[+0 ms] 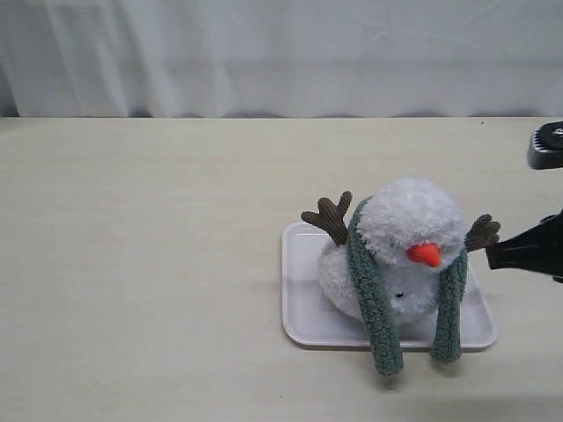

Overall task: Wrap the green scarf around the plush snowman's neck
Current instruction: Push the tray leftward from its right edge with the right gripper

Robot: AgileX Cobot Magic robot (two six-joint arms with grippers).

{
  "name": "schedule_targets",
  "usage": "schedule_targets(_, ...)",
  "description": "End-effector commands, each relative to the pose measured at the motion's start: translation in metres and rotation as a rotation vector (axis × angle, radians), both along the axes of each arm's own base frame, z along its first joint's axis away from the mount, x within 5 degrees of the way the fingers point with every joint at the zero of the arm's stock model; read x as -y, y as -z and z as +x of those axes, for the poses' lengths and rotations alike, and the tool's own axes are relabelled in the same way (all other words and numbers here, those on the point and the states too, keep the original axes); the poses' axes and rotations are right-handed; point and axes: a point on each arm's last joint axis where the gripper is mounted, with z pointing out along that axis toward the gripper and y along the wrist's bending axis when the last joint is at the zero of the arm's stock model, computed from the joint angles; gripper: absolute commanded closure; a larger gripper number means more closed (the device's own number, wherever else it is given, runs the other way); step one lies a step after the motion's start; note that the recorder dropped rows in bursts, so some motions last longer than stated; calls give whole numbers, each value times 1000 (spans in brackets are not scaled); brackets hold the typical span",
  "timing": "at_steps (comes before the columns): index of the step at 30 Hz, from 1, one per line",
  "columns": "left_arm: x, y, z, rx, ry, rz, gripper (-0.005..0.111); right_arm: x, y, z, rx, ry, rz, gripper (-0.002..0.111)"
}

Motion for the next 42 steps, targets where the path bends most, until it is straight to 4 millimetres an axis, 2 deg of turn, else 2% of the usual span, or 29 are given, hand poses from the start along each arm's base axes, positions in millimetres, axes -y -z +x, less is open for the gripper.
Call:
schedule_targets(1,0,0,0,17,4,-8,107,22,6,12,0,47,167,91)
schedule_targets(6,0,0,0,17,4,-8,107,44,27,26,-82,68,313,91)
schedule_targets(8,0,0,0,17,4,-8,107,54,44,34,-150,110,347,91)
schedule_targets(11,0,0,0,17,4,-8,107,59,66,42,-228,132,346,89)
schedule_targets(12,0,0,0,17,4,-8,107,60,81,47,-269,143,347,86)
schedule_targets(15,0,0,0,17,4,-8,107,62,104,55,-324,161,345,82)
schedule_targets(18,0,0,0,17,4,-8,107,64,121,67,-284,146,324,82)
schedule_targets(26,0,0,0,17,4,-4,107,51,133,75,-267,-29,416,82)
schedule_targets(30,0,0,0,17,4,-4,107,54,144,77,-280,-27,384,82)
schedule_targets(37,0,0,0,17,4,-4,107,55,145,78,-270,-25,375,82)
schedule_targets(42,0,0,0,17,4,-4,107,41,148,79,-289,-78,367,82)
